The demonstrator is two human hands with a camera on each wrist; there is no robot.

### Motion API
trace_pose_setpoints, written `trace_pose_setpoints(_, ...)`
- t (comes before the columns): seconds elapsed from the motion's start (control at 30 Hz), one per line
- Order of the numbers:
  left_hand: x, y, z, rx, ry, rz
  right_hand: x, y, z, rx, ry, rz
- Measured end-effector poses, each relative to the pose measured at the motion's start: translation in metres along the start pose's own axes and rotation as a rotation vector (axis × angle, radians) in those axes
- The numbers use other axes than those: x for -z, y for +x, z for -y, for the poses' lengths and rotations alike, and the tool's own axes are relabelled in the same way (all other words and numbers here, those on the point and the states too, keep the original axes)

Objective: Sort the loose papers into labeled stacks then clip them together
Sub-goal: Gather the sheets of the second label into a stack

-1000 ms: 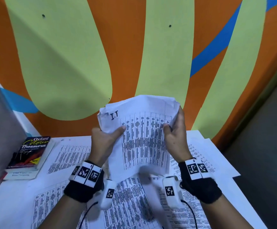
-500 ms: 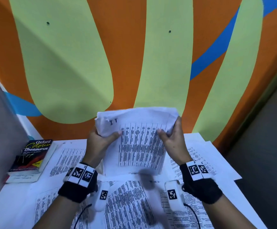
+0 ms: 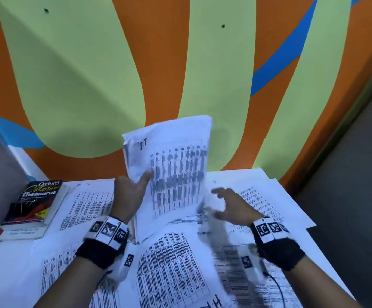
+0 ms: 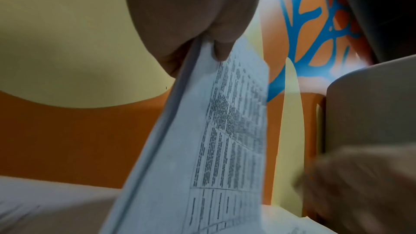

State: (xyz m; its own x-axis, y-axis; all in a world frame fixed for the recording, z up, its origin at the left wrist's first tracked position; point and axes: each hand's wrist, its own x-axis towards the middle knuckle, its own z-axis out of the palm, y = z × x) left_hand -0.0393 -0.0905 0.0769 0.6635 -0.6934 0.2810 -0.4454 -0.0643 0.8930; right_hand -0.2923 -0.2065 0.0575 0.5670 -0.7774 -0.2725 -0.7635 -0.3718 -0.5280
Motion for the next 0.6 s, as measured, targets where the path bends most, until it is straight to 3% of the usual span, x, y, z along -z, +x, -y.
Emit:
trace_pose_setpoints(0.07, 0.010, 0.000, -0.002, -0.033, 0.000, -0.040, -0.011, -0.013, -0.043, -0.117, -0.295, 0.216)
trace_pose_setpoints(0.13, 0.019, 0.002, 0.000, -0.056, -0.003, -0.079, -0.029, -0.022, -0.082, -0.186, -0.505, 0.301)
trace_pose_setpoints(0.27, 0.023, 0.002, -0.002, -0.029, -0.027, -0.097, -0.040, -0.045, -0.104, -0.177, -0.545, 0.211)
trace_pose_setpoints(0.47, 0.014, -0.003, -0.004, -0.094, -0.066, -0.127, -0.033, -0.043, -0.101, -0.170, -0.646, 0.211)
trace_pose_setpoints(0.6, 0.013, -0.007, 0.000, -0.073, -0.071, -0.131, -0.013, -0.046, -0.105, -0.094, -0.581, 0.073)
